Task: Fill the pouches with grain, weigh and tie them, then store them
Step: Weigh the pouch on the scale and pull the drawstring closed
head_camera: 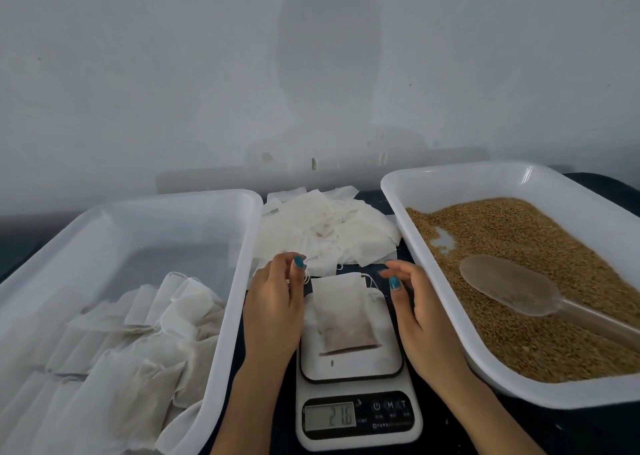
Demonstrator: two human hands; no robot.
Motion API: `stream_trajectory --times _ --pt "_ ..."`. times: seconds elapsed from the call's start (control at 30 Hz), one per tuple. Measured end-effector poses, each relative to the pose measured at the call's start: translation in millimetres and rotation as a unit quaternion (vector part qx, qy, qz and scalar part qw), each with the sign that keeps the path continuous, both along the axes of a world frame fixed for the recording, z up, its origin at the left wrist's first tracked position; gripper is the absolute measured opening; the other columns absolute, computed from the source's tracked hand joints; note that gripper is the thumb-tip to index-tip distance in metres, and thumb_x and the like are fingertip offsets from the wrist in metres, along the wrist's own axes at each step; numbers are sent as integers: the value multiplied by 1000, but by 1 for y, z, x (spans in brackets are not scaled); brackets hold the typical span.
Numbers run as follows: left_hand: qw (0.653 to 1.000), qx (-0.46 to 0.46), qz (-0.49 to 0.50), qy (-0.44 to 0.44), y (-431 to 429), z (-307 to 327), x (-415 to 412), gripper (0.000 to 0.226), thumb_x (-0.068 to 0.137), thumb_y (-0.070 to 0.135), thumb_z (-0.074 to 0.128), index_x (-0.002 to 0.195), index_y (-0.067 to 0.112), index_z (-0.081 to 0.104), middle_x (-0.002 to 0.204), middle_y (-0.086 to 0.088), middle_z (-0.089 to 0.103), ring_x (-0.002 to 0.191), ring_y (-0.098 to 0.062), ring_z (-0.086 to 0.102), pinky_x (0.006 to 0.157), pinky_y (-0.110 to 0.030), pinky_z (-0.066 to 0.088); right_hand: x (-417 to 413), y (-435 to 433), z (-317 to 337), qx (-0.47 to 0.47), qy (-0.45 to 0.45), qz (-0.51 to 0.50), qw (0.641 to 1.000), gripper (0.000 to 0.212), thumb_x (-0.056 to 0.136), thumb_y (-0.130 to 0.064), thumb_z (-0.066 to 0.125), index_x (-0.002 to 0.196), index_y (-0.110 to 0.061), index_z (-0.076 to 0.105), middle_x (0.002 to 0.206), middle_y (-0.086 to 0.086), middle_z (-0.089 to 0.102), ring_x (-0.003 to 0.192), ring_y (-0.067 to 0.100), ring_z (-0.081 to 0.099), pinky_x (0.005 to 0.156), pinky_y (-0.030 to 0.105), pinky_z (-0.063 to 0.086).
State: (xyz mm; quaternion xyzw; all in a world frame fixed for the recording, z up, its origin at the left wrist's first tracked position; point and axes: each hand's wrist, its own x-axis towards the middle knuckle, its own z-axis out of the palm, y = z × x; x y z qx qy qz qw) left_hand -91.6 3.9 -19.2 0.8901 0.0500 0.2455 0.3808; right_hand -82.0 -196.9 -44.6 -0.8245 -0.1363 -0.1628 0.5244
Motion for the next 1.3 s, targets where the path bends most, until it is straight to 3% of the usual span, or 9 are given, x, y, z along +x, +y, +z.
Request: stream_trajectory --times 0.1,0.37,0.47,0.67,0.77,0.9,1.03,1.17,1.3 --pt "1000 5 4 3 1 1 -1 53 98 49 23 115 17 62 101 4 67 95 -17 57 82 -39 48 1 1 -2 -5 3 -1 1000 31 99 -27 45 129 -25 55 122 -15 61 119 -1 55 99 18 42" --pt "999 17 11 32 3 0 -2 37 99 42 31 107 21 61 91 6 67 89 -16 59 74 -38 49 -1 2 -2 -25 4 -9 1000 29 98 -24 49 125 -31 53 119 -20 59 115 -10 52 96 6 38" --pt "998 46 5 45 -1 2 -5 40 92 56 35 98 26 61 78 15 60 83 -11 55 64 -26 43 0 2 -2 -36 11 -3 999 30 99 -21 53 128 -28 54 123 -19 59 119 -8 51 103 17 43" --pt "994 30 -75 76 -15 7 -9 26 81 50 68 105 43 61 77 13 55 74 -2 55 61 -13 38 -4 6 4 -86 34 73 993 67 88 -58 49 145 -23 45 144 -11 43 137 2 39 114 25 35" --pt "995 -15 -92 21 -19 17 -12 23 83 43 71 103 43 60 75 12 59 70 -9 56 59 -13 41 -3 11 7 -33 32 92 995 62 86 -57 55 138 -23 50 132 -7 53 124 5 51 101 22 45" --pt "995 -10 -72 -64 -26 42 -19 11 86 29 72 92 34 63 82 17 62 69 -9 54 60 -14 42 1 27 20 44 -6 77 996 31 91 -48 54 110 -25 62 107 -9 61 106 9 60 90 35 54" --pt "991 35 0 -128 -19 78 -34 9 88 19 70 86 24 62 78 16 58 68 -6 55 59 -14 41 10 62 47 79 -26 97 992 18 98 -48 50 86 -37 56 89 -20 59 91 1 57 77 21 50" --pt "977 131 125 -108 8 111 -50 11 93 21 61 84 18 56 65 9 50 52 -8 40 48 -22 29 24 112 84 52 -26 169 984 22 102 -30 49 84 -21 59 85 -3 64 93 23 61 83 49 49" --pt "964 163 207 22 41 130 -58 14 97 25 49 96 12 53 72 -9 61 67 -30 44 61 -38 31 34 156 108 -38 -46 242 969 35 103 -26 50 70 -17 45 65 0 50 66 22 47 64 37 40"
